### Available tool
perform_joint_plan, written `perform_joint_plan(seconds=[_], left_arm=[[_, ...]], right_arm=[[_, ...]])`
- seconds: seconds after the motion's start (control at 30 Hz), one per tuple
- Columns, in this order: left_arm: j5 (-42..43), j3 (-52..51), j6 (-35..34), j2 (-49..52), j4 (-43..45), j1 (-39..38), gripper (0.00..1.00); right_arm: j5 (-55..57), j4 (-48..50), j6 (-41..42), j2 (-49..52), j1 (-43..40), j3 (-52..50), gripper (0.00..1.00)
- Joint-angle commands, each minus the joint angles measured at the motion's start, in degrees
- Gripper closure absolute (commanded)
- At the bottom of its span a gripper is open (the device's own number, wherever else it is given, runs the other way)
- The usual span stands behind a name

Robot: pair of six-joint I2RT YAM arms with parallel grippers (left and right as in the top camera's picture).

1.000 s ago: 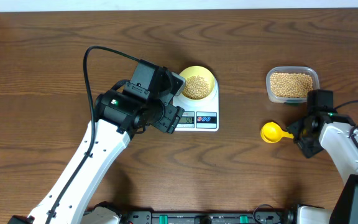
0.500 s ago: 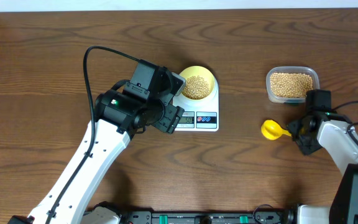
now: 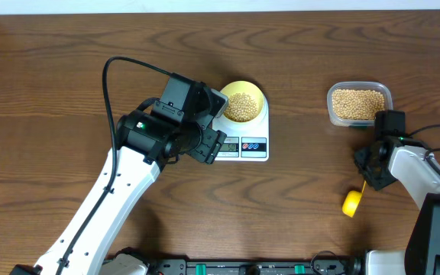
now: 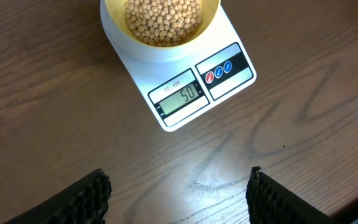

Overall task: Scoop item into bowl and weigh 50g on scale
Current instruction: 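Lift the scoop and swing it up toward the soybean tub, then lower the scoop into the tub and open the right gripper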

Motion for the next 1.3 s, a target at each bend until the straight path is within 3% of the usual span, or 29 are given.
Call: perform_joint_plan(seconds=[0.0, 0.3, 0.73, 1.27], left_arm=[[-0.37, -0.11, 0.55, -1.07, 0.02, -0.07, 0.27], [-0.37, -0.11, 0.55, -1.07, 0.04, -0.07, 0.27], [-0.37, -0.11, 0.55, -1.07, 0.04, -0.07, 0.27], [-0.37, -0.11, 0.55, -1.07, 0.02, -0.07, 0.27]], right_arm=[[0.24, 0.15, 0.39, 0.46, -0.28, -0.44, 0.76], [0.22, 0.15, -0.15, 0.46, -0.28, -0.44, 0.99], [-1.11, -2.27, -3.13, 0.44, -0.28, 1.01, 0.99], [-1.09, -18.12, -11.82, -2.47, -0.28, 22.88, 0.99]])
